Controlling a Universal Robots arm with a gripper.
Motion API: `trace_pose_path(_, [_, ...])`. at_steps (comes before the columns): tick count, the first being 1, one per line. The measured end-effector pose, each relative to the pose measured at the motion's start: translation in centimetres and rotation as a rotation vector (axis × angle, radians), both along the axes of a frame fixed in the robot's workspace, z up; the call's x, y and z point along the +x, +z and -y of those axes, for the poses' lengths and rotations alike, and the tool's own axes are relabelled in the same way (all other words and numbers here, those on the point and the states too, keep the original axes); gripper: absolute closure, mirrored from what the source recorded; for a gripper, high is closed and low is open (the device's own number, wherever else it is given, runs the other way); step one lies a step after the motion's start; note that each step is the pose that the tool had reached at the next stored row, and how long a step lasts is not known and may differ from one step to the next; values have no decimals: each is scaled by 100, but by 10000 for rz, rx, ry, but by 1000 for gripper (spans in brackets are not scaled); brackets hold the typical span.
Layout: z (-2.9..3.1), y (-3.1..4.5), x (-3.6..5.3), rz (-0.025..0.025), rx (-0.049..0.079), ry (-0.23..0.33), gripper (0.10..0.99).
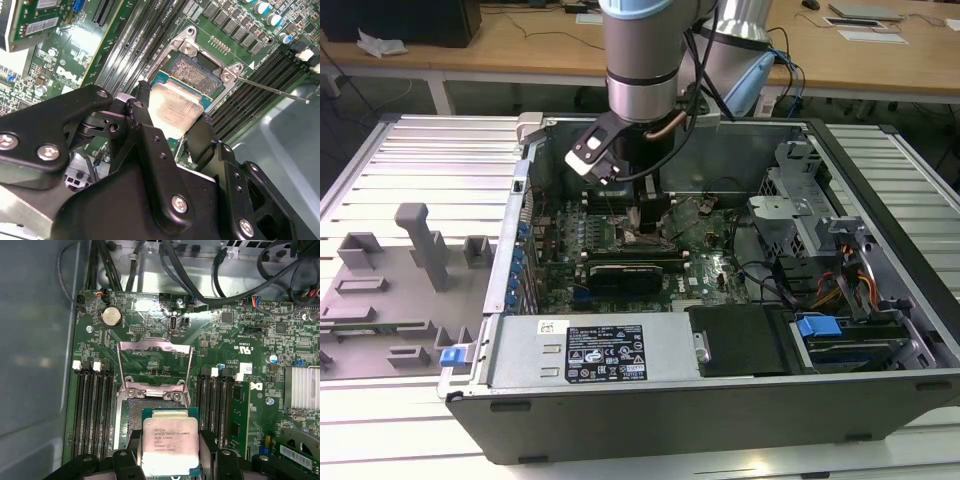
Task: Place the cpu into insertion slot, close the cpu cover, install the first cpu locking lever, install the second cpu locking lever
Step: 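Place the cpu into insertion slot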
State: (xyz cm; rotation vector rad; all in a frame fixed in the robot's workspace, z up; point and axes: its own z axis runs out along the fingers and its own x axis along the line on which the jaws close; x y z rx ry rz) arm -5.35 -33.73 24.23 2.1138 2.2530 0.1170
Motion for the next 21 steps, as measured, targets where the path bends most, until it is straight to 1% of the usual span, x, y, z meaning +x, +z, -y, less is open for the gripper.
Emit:
trace_pose_path(3, [-2, -30, -5, 0, 0, -47, 545])
trace_pose_path(5, [-18, -73, -10, -2, -4, -81, 545])
trace_pose_path(11, [-36, -119, -12, -16, -50, -137, 545])
trace_pose_path(12, [-41, -129, -11, -31, -108, -145, 545])
trace_pose_path(14, [-59, -147, -11, -79, -256, -167, 545])
trace_pose_path(16, [-77, -159, -11, -108, -337, -176, 545])
trace_pose_path(18, [-89, -175, -11, -139, -407, -183, 545])
trace_pose_path(21, [-91, -190, -11, -143, -421, -227, 545])
